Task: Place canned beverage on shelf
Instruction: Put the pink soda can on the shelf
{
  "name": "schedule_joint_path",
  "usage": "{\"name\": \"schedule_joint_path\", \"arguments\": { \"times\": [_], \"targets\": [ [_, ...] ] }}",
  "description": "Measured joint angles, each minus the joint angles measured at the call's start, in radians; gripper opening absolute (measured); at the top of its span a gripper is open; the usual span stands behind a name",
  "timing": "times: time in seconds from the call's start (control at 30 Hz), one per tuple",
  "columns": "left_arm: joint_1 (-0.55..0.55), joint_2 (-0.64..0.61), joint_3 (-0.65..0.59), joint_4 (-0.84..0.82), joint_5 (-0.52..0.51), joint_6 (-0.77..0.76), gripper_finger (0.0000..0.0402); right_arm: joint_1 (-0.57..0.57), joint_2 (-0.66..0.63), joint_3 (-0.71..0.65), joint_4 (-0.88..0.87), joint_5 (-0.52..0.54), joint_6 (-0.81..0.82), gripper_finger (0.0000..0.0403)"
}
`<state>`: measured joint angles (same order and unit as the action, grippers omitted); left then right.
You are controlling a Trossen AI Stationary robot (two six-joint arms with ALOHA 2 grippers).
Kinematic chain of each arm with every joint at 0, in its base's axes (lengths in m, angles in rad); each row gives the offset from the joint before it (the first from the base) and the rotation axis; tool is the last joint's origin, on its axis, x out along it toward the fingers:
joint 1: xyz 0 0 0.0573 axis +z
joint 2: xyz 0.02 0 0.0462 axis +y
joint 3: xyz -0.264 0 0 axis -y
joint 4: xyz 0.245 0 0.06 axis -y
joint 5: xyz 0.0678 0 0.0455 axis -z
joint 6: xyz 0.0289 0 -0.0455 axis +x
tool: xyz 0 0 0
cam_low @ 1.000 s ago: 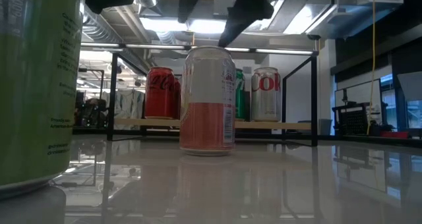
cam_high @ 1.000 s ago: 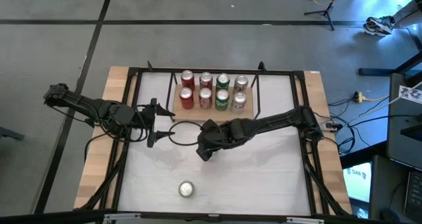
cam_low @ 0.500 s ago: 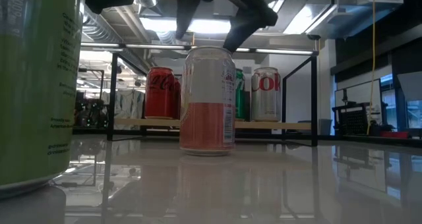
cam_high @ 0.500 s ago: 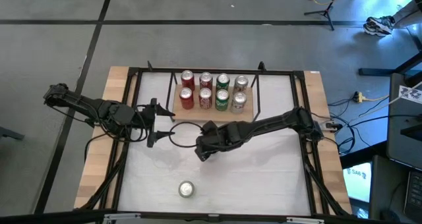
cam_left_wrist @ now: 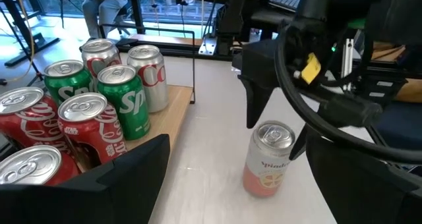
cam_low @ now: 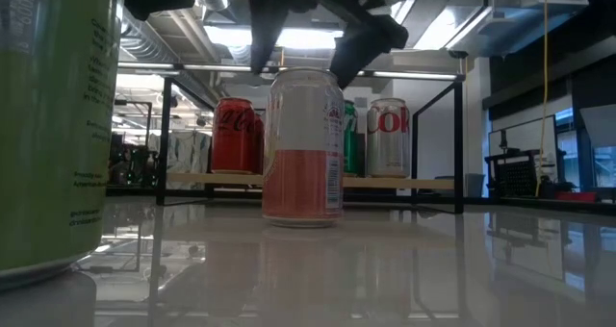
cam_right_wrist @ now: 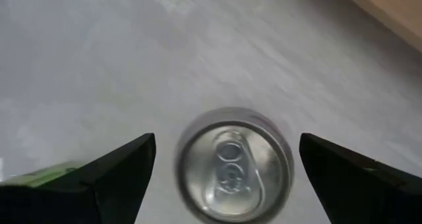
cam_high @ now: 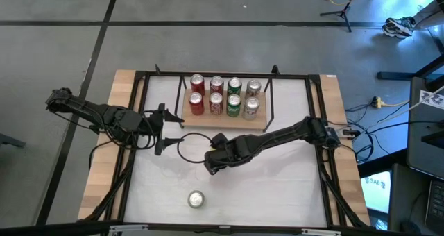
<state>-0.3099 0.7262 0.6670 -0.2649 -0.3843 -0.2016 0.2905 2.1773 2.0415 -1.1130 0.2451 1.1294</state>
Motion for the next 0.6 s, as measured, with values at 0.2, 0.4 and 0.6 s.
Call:
{"name": "schedule_joint_path", "arguments": {
  "times": [0.2, 0.4, 0.6],
  "targets": [
    [0.000, 0.000, 0.000, 0.000, 0.000, 0.000, 0.0351, 0.000, 0.020, -0.001, -0.011, -0.026, 0.000, 0.0367],
    [0.000, 0.000, 0.000, 0.001, 0.000, 0.000, 0.0351, 0.000, 0.029, -0.001, -0.018, -0.036, 0.000, 0.0367],
    [0.000, 0.000, 0.000, 0.002, 0.000, 0.000, 0.0351, 0.000, 0.029, -0.001, -0.019, -0.038, 0.000, 0.0367]
  ]
}}
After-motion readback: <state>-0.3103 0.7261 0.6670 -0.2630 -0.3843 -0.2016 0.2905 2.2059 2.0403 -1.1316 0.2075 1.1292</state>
